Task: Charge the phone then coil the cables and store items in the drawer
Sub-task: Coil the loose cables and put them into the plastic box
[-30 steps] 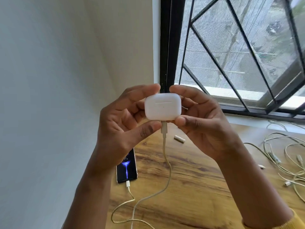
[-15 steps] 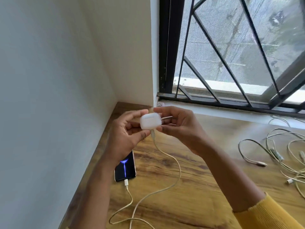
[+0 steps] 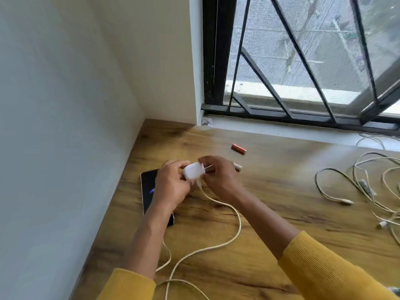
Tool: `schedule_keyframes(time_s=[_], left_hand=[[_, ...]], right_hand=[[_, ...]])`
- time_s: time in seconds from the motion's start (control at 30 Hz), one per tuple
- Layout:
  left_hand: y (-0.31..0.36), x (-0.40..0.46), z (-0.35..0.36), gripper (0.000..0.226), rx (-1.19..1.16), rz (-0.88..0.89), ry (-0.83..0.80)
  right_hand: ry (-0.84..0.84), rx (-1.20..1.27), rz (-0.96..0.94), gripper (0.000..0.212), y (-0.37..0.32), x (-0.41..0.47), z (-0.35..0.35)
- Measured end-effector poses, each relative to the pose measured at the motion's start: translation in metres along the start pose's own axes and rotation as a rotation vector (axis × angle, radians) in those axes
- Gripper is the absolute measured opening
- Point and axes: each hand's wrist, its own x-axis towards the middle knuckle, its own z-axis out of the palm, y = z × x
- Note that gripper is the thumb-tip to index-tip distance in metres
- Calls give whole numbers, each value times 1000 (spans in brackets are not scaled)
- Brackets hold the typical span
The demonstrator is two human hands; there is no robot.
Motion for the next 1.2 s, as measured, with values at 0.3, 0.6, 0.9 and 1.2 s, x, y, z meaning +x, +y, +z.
schedule_keyframes(time_s=[0.3,0.6,0.9,1.2], left_hand=[[-3,4,15,45,202,56,18],[-4,7,23,52,196,5,-37],[27,-31,20,49,122,148,44],[75,-93,55,25,-5,292,-256]], right_hand=[[18,-195,29,51,12,0,14],[23,-196,35,48,18,-4,15],[251,-145,14,36,17,-49,-26],[494,-43,46,20,33,-127,-74]])
